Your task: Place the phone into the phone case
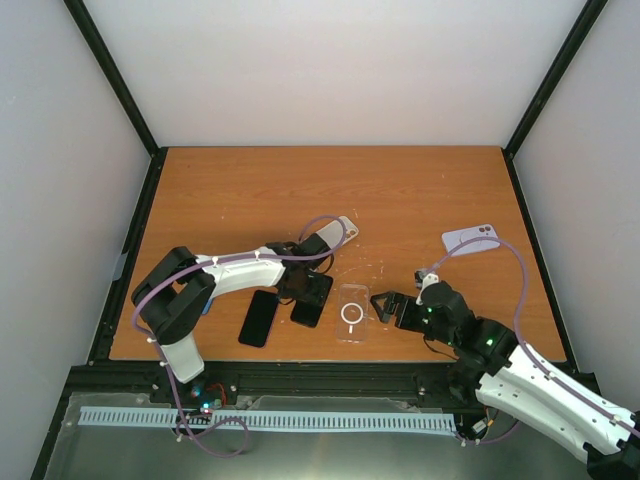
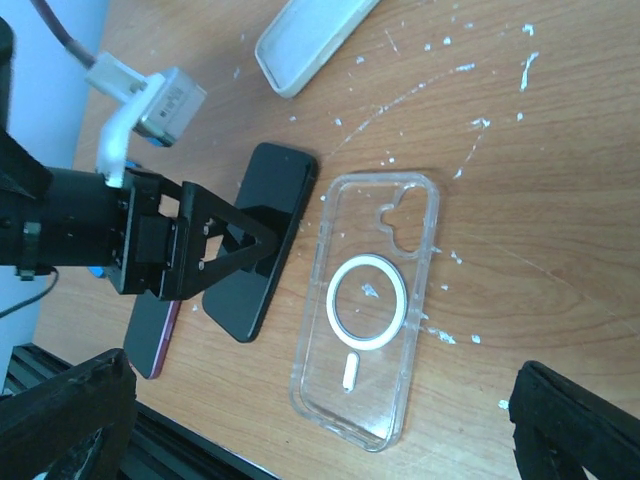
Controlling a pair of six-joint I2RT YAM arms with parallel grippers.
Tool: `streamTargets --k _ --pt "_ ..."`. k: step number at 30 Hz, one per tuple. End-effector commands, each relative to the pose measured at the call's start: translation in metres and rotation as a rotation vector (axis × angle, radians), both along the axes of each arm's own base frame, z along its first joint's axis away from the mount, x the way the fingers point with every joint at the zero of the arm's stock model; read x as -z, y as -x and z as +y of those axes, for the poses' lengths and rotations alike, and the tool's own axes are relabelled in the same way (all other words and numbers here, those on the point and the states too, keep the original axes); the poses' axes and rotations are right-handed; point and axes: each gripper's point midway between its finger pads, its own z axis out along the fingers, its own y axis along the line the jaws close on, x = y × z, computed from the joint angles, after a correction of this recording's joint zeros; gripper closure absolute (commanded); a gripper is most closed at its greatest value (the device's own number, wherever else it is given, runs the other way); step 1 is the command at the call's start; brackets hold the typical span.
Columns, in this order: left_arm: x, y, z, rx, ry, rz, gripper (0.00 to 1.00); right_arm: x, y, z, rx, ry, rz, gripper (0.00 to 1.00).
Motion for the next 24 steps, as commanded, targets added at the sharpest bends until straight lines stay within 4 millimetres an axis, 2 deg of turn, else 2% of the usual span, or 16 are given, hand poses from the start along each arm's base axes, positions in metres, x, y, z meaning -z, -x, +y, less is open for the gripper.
streamTargets --k 1,3,6,13,18,24 --pt "-0.004 0.002 -0.008 0.008 0.036 0.013 0.20 0.010 0.002 0.007 -0.024 0.001 0.027 0.00" --pt "-0.002 0.001 -0.008 0.017 0.028 0.010 0.14 0.011 0.002 0.008 -0.031 -0.002 0.031 0.00" --pt "-0.001 -0.001 -0.009 0.037 -0.007 -0.004 0.11 0.011 0.002 0.008 -0.031 -0.002 0.026 0.00" --pt "0.015 0.005 -0.003 0.058 -0.116 0.017 0.11 0.011 0.002 0.005 -0.024 -0.001 0.016 0.00" --pt "0.018 0.005 -0.003 0.057 -0.150 0.017 0.17 0.011 0.003 0.004 -0.021 -0.007 0.016 0.00" --pt "0.013 0.008 -0.004 0.042 -0.137 0.023 0.30 0.011 0.003 0.004 -0.020 -0.010 0.017 0.00"
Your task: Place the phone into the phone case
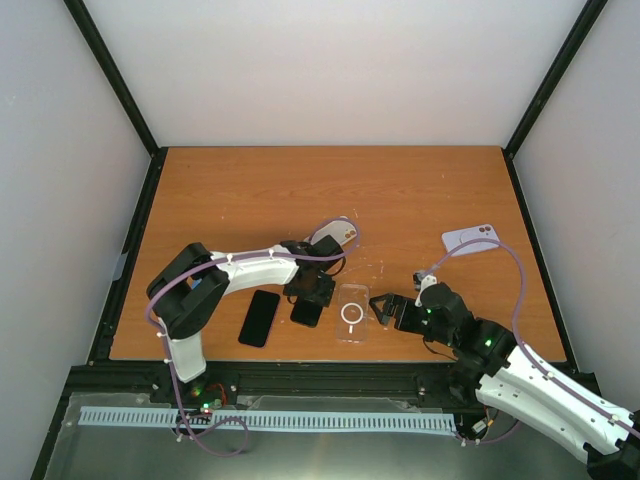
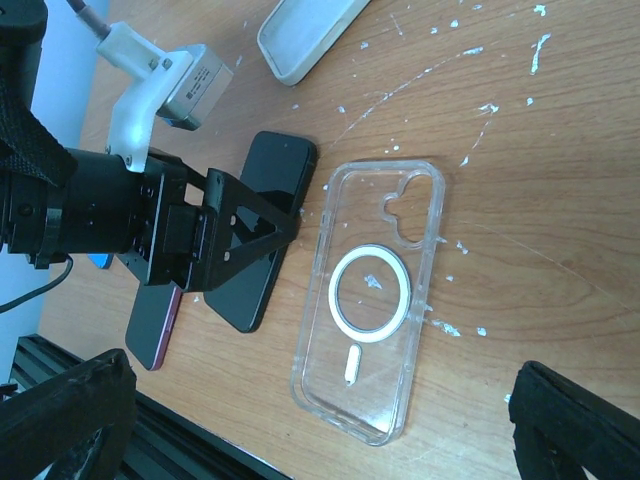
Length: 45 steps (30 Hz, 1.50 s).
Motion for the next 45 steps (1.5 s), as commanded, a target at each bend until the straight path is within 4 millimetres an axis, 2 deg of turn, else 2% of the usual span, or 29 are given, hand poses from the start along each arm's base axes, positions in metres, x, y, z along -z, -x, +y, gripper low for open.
streamTargets --k 1,7,16,23,26,34,38,43,45 --pt "0.005 0.010 0.003 -0.007 -0.025 0.040 0.32 0.000 0.000 0.000 0.005 -0.010 -0.009 0.00" --pt "-0.017 0.010 -0.011 -0.006 0.068 0.029 0.35 0.000 0.001 0.002 -0.006 -0.020 -0.001 0.00" --pt "-0.056 0.017 -0.061 0.007 0.352 0.088 0.39 0.004 0.003 0.004 -0.013 -0.025 0.009 0.00" --pt "-0.075 0.024 -0.095 0.014 0.549 0.160 0.41 0.003 0.004 0.003 -0.013 -0.032 0.005 0.00" --pt "-0.076 0.028 -0.105 0.004 0.619 0.191 0.41 0.004 0.005 0.002 -0.012 -0.036 0.006 0.00" --pt "-0.058 0.027 -0.109 -0.064 0.635 0.223 0.41 0.001 0.007 -0.001 -0.003 -0.056 0.001 0.00" --pt "-0.049 0.036 -0.117 -0.074 0.666 0.263 0.41 0.004 0.008 -0.002 0.003 -0.063 0.007 0.00" --pt "-0.033 0.037 -0.109 -0.129 0.605 0.264 0.41 0.009 0.011 0.000 -0.005 -0.068 0.027 0.00" --pt "-0.033 0.037 -0.108 -0.135 0.597 0.262 0.35 0.010 0.011 -0.001 -0.003 -0.070 0.030 0.00"
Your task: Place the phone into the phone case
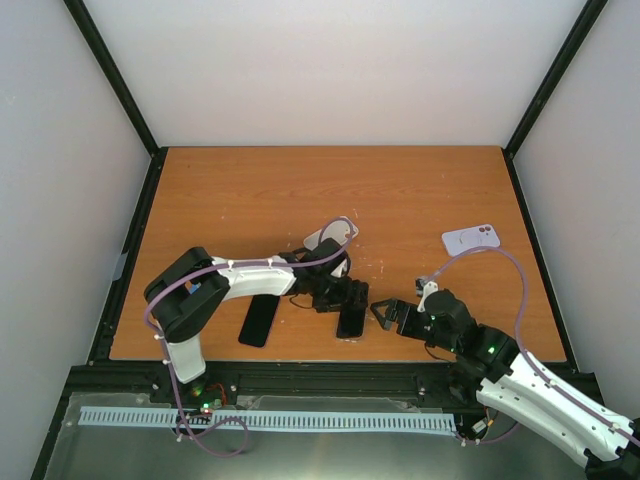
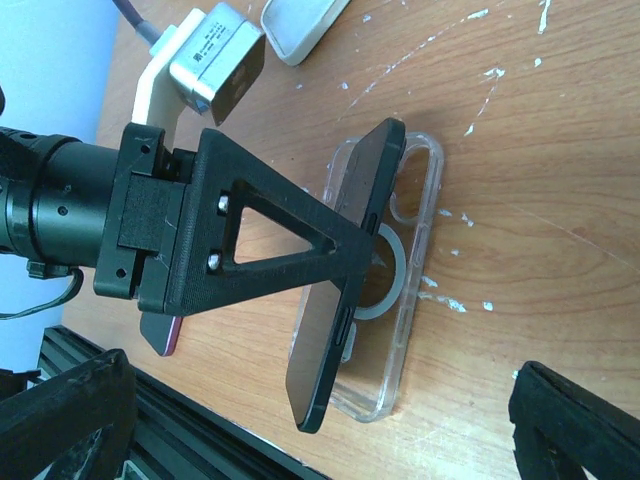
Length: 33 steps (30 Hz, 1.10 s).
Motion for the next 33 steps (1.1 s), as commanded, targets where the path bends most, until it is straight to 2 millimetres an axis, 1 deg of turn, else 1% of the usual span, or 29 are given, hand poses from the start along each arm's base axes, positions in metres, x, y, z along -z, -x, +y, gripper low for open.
streamTargets --k 1,4,10,14,16,18,20,21,23,25,27,28,30,33 --pt "-0.004 -0.003 -0.006 -0.032 0.011 -0.001 0.30 0.003 0.002 0.000 0.002 -0.016 0.011 0.00" --pt "-0.010 -0.005 -0.006 -0.040 0.011 -0.011 0.23 0.001 0.002 0.000 0.006 -0.018 0.002 0.00" --pt "-0.028 -0.010 -0.006 -0.045 0.037 -0.060 0.10 0.001 0.002 0.000 0.002 -0.014 0.003 0.00" --pt "-0.033 -0.015 0.003 -0.066 0.014 -0.087 0.09 0.002 0.002 0.000 0.000 -0.011 0.008 0.00" --pt "-0.036 -0.018 0.011 -0.083 0.007 -0.101 0.10 0.003 0.002 0.001 -0.004 -0.012 0.008 0.00" --pt "-0.040 -0.021 0.022 -0.107 0.021 -0.110 0.13 0.005 0.002 0.002 -0.010 -0.002 0.010 0.02" --pt "-0.042 -0.025 0.034 -0.131 0.040 -0.116 0.17 0.009 0.002 0.003 -0.017 0.010 0.018 0.06" --pt "-0.042 -0.026 0.040 -0.141 0.051 -0.121 0.20 0.011 0.001 0.004 -0.022 0.014 0.021 0.10" --pt "-0.040 -0.026 0.052 -0.153 0.062 -0.126 0.25 0.015 0.000 0.007 -0.027 0.020 0.029 0.21" --pt "-0.040 -0.026 0.059 -0.159 0.073 -0.137 0.29 0.020 -0.002 0.009 -0.024 0.032 0.036 0.31" --pt "-0.039 -0.022 0.062 -0.144 0.088 -0.143 0.31 0.027 -0.005 0.010 -0.020 0.048 0.045 0.41" --pt "-0.043 -0.024 0.059 -0.138 0.120 -0.163 0.32 0.029 -0.007 0.011 -0.018 0.055 0.047 0.45" --pt "-0.045 -0.022 0.057 -0.123 0.156 -0.178 0.34 0.035 -0.010 0.013 -0.021 0.071 0.048 0.53" --pt "-0.043 -0.020 0.057 -0.117 0.185 -0.190 0.37 0.044 -0.015 0.014 -0.013 0.108 0.059 0.59"
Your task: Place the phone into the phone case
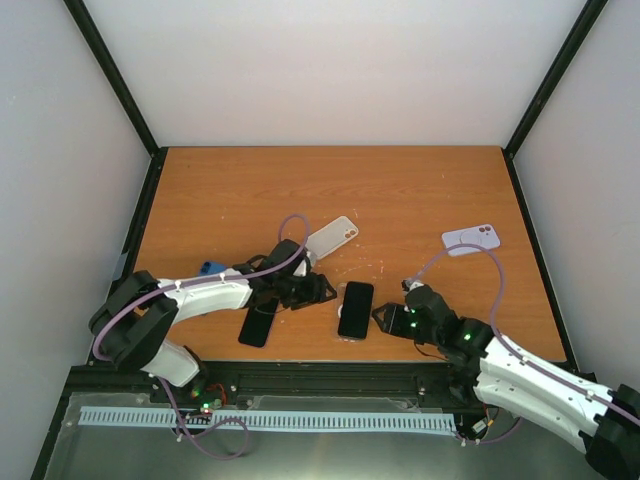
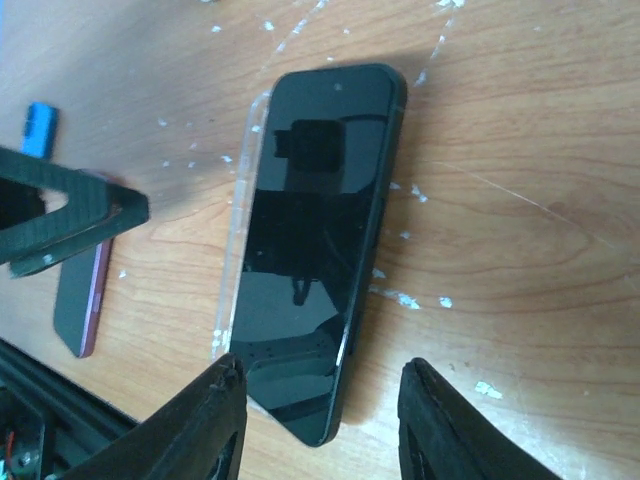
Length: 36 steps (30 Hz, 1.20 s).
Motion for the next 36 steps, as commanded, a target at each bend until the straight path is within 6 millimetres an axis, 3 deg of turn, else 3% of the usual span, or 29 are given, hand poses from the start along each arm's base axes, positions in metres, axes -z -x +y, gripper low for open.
streamTargets --k 1,15,36 --pt "-0.017 -0.006 -0.013 0.043 0.103 -0.091 0.38 0.006 -0.011 0.005 0.008 0.027 -0.025 0.60" --pt "0.015 -0.003 -0.019 0.078 0.098 -0.054 0.46 0.040 -0.035 0.021 -0.019 0.146 0.010 0.65" --pt "0.027 -0.007 -0.034 0.119 0.138 -0.058 0.57 0.033 -0.047 0.041 -0.163 0.181 -0.098 0.74"
